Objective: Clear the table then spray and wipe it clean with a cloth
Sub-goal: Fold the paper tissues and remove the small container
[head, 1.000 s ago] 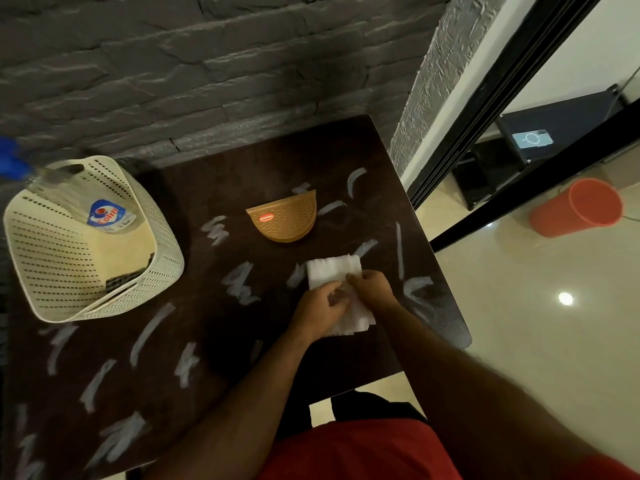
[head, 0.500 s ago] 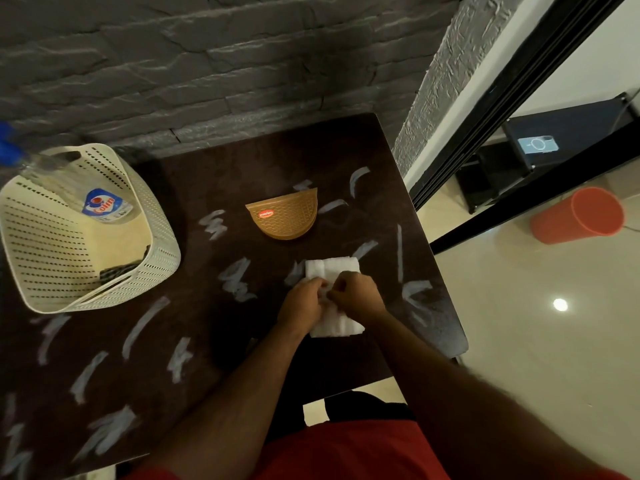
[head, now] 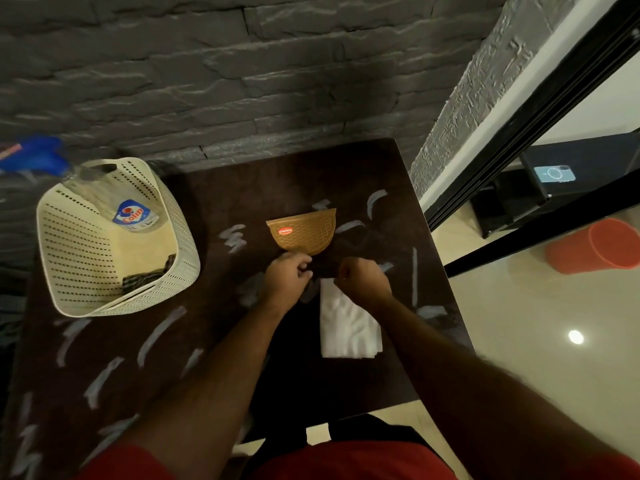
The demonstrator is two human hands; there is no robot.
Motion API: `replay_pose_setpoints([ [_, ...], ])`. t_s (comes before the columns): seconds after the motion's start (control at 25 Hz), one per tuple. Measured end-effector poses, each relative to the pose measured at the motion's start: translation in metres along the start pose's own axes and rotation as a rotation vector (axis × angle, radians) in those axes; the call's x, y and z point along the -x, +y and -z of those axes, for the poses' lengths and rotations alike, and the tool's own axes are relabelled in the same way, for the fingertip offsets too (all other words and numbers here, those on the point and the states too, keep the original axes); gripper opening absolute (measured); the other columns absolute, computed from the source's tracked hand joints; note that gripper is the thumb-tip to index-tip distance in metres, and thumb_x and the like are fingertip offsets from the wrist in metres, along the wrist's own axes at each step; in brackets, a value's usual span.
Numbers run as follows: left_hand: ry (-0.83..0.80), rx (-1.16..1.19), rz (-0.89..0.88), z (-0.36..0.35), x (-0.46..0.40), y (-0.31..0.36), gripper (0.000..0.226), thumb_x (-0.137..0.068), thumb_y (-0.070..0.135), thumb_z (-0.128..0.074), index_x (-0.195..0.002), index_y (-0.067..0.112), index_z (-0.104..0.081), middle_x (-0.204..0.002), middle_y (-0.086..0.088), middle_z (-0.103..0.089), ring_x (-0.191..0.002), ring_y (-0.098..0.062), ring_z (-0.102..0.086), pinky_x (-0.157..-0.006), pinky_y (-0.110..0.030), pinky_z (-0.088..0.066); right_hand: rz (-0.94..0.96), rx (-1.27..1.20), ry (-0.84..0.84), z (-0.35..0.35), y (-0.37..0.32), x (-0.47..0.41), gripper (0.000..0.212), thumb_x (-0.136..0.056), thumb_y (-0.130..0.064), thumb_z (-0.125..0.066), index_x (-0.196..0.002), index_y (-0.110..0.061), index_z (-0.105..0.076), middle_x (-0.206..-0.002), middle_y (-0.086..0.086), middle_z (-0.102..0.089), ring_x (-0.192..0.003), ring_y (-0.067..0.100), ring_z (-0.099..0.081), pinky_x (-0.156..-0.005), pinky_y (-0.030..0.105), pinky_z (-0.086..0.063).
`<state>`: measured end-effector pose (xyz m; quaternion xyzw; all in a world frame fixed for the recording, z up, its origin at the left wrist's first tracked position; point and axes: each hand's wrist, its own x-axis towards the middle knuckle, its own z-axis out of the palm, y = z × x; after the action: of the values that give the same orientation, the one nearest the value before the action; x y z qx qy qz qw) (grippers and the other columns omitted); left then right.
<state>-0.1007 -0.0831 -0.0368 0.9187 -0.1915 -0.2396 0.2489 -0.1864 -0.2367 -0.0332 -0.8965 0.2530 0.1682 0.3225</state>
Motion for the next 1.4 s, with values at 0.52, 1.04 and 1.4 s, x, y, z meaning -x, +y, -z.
replay_pose_setpoints([
  [0.52, -0.105, -0.435, -0.158, 0.028, -0.079, -0.029, 0.096, -0.071, 0.039, -0.079, -0.149, 0.020, -0.027, -0.157, -0.004, -0.021, -0.144, -0.027, -0.016, -0.115, -0.042, -0.024, 0.286, 0.578, -0.091, 0.022, -0.049, -0.094, 0.065, -0.089, -0.032, -0.058, -0.147, -0.023, -0.031, -0.156, 0.014, -0.026, -0.145, 0.040, -0.018, -0.104, 0.057, -0.038],
  [1.04, 0.020, -0.034, -0.142, 0.055, -0.081, -0.050, 0.032, -0.099, 0.025, -0.047, -0.128, 0.025, -0.060, -0.133, 0.002, -0.058, -0.120, -0.020, -0.052, -0.100, -0.031, -0.040, 0.304, 0.181, -0.087, 0.026, -0.038, -0.107, 0.032, -0.098, -0.017, -0.046, -0.124, -0.017, -0.064, -0.117, 0.015, -0.066, -0.105, 0.033, -0.064, -0.086, 0.036, -0.048],
  [1.4, 0.024, -0.039, -0.063, 0.046, -0.079, -0.059, 0.033, -0.097, 0.030, -0.050, -0.129, 0.023, -0.059, -0.130, 0.001, -0.059, -0.118, -0.020, -0.053, -0.097, -0.032, -0.043, 0.257, 0.089, -0.008, 0.025, -0.025, -0.111, 0.027, -0.101, -0.016, -0.045, -0.114, -0.018, -0.068, -0.101, 0.006, -0.072, -0.078, 0.014, -0.065, -0.065, 0.021, -0.048],
])
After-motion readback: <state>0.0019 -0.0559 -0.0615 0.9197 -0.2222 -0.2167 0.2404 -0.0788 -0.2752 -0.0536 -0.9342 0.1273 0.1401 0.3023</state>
